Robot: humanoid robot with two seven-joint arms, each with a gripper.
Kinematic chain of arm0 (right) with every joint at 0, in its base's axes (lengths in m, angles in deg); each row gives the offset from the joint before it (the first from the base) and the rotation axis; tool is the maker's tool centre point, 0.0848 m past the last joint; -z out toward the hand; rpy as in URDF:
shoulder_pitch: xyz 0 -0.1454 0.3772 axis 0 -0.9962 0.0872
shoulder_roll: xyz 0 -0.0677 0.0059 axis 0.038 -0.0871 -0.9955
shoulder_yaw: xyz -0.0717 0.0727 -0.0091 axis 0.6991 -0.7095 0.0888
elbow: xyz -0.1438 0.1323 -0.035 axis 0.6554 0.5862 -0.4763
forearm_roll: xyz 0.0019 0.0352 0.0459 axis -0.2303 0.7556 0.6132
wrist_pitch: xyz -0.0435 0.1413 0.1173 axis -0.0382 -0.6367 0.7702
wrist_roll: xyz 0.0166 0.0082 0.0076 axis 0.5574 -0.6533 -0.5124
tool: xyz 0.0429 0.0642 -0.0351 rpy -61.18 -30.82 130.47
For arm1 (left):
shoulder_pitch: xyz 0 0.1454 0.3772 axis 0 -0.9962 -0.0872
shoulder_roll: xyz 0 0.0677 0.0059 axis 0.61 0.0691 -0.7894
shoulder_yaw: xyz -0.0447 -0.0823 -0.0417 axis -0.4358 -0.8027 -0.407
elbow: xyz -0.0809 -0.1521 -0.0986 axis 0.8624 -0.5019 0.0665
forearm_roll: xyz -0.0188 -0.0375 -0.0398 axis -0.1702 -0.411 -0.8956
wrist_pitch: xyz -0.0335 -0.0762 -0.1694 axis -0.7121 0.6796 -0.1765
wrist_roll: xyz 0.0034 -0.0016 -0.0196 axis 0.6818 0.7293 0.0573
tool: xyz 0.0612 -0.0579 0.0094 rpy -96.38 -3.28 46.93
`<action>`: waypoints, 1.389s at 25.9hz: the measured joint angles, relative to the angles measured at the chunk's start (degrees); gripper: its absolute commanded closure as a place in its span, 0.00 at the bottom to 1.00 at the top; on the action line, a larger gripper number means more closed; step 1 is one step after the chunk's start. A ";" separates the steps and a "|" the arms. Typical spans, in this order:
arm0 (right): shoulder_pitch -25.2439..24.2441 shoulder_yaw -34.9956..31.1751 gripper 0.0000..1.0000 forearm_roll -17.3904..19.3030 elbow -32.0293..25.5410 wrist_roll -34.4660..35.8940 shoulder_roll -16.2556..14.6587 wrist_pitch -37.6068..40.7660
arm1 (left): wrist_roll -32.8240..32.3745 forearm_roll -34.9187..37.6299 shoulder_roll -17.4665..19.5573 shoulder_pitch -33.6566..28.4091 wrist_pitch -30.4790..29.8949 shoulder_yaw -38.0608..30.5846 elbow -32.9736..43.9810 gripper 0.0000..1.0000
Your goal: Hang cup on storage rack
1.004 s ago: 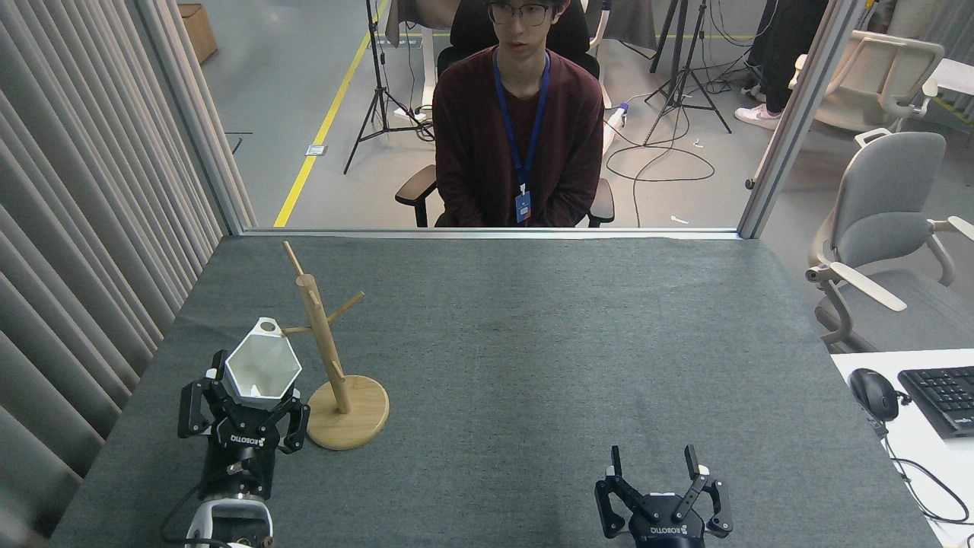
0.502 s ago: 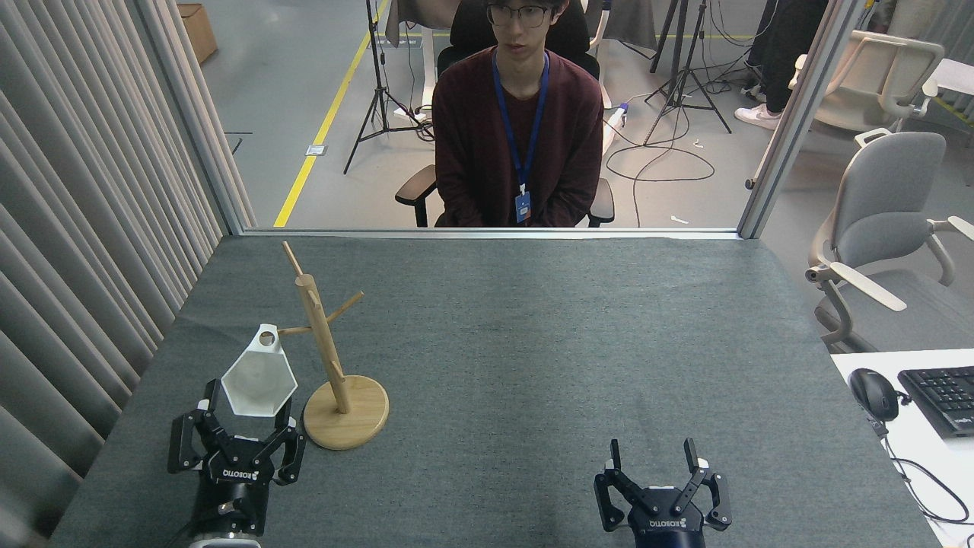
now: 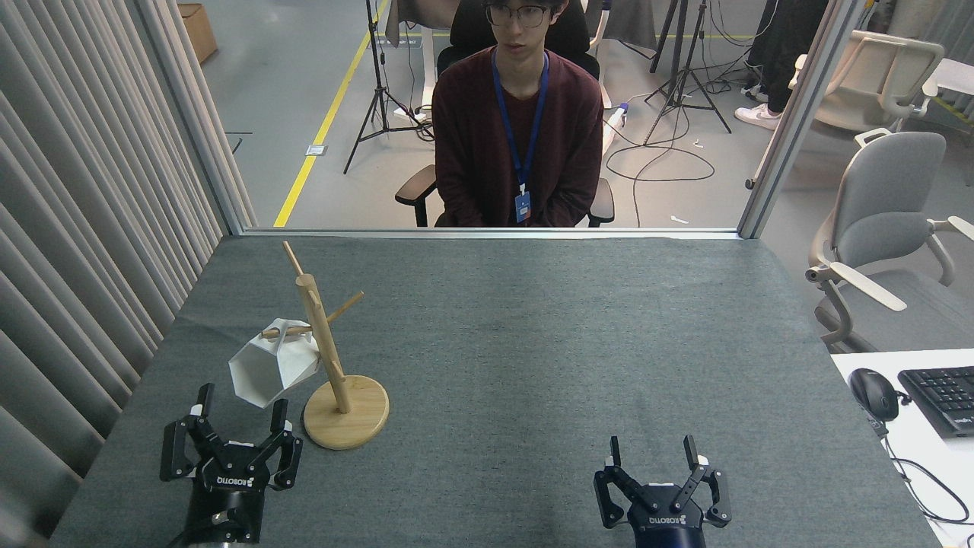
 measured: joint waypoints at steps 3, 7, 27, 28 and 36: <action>0.00 0.00 0.00 0.00 0.01 0.00 0.06 0.00 | -0.22 -2.49 0.04 -1.37 -1.42 -0.32 3.21 0.01; 0.00 0.00 0.00 0.07 0.16 0.00 0.00 -0.01 | -1.47 -14.99 0.30 -4.14 -7.84 -0.55 9.76 0.01; -1.00 -0.92 0.00 0.70 -2.48 0.02 -0.15 2.86 | -13.13 -42.62 -4.21 -10.68 -24.92 4.97 13.24 0.01; -1.30 -1.45 0.00 0.73 -2.85 0.02 -0.12 3.39 | -12.28 -41.35 -4.54 -10.67 -23.70 5.76 13.03 0.01; -2.21 -3.35 0.00 0.77 -4.31 -0.18 -0.12 5.44 | -8.84 -38.10 -5.36 -10.30 -16.54 11.53 12.61 0.01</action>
